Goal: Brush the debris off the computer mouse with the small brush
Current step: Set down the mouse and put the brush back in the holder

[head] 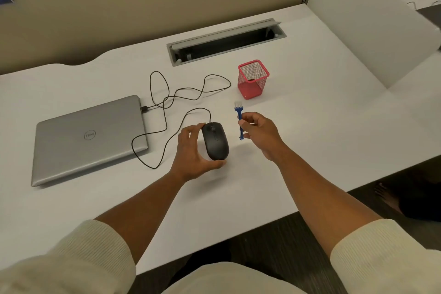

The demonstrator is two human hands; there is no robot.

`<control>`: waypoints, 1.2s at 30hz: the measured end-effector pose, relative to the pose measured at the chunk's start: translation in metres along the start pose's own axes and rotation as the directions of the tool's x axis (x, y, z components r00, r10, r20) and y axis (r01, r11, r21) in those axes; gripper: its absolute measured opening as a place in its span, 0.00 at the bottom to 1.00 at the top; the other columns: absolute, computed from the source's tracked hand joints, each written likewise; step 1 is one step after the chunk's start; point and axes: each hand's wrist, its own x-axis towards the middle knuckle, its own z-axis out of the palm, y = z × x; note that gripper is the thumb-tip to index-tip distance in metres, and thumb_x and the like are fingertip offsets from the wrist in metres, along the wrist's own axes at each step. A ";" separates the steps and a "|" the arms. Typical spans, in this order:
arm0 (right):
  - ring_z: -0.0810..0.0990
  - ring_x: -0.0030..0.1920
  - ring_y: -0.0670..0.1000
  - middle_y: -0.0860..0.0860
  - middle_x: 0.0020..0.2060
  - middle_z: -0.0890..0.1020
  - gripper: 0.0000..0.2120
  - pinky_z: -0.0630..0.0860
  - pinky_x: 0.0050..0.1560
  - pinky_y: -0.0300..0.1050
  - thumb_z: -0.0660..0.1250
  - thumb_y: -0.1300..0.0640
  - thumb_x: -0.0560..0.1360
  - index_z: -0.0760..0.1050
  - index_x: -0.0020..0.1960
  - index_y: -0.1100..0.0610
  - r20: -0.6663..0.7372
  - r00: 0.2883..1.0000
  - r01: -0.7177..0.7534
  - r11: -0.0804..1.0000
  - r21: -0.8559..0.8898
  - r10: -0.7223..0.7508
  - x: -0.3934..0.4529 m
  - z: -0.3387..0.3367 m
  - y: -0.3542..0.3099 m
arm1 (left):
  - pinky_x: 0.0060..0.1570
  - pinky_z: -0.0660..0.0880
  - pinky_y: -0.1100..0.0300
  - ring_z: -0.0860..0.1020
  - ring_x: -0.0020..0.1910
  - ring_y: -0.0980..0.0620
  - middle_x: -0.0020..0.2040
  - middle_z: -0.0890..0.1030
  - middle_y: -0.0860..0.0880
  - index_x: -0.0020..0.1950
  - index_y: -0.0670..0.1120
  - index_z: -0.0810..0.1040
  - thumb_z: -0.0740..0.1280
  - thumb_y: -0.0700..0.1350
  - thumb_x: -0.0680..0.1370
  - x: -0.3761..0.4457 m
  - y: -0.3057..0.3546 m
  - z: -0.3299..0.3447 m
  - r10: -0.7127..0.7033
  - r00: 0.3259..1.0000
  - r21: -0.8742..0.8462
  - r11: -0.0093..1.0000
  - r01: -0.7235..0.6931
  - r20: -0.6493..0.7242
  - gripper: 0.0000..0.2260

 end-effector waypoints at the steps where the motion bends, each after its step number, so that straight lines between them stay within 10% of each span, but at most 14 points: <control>1: 0.80 0.52 0.53 0.48 0.51 0.81 0.07 0.79 0.51 0.43 0.65 0.58 0.81 0.77 0.58 0.51 0.000 1.000 -0.002 1.000 -0.007 0.002 0.003 0.002 -0.001 | 0.66 0.64 0.58 0.58 0.72 0.54 0.72 0.60 0.54 0.76 0.59 0.58 0.78 0.70 0.55 0.004 -0.002 0.001 -0.005 1.000 0.001 1.000 0.005 -0.002 0.54; 17: 0.82 0.55 0.55 0.50 0.53 0.81 0.10 0.81 0.59 0.51 0.66 0.58 0.81 0.78 0.61 0.55 -0.021 0.999 -0.034 0.999 -0.014 0.034 0.033 0.017 -0.006 | 0.68 0.64 0.60 0.58 0.71 0.55 0.69 0.58 0.52 0.75 0.57 0.62 0.82 0.64 0.56 0.048 -0.029 0.002 -0.024 0.999 -0.002 1.000 0.024 -0.047 0.53; 24: 0.82 0.49 0.51 0.45 0.47 0.81 0.05 0.78 0.41 0.32 0.67 0.57 0.80 0.77 0.54 0.49 -0.032 0.998 -0.052 0.998 -0.024 0.051 0.045 0.018 -0.007 | 0.66 0.64 0.53 0.61 0.67 0.48 0.65 0.61 0.50 0.75 0.61 0.62 0.79 0.70 0.55 0.056 -0.033 0.001 -0.102 0.994 0.129 0.986 0.107 -0.042 0.52; 36: 0.82 0.49 0.51 0.45 0.48 0.80 0.05 0.77 0.40 0.31 0.67 0.56 0.80 0.76 0.55 0.49 -0.023 0.999 -0.042 0.996 -0.073 0.041 0.053 0.020 -0.009 | 0.66 0.62 0.48 0.63 0.67 0.46 0.62 0.62 0.51 0.75 0.61 0.61 0.70 0.78 0.52 0.055 -0.035 0.003 -0.190 0.982 0.156 0.969 0.191 -0.017 0.54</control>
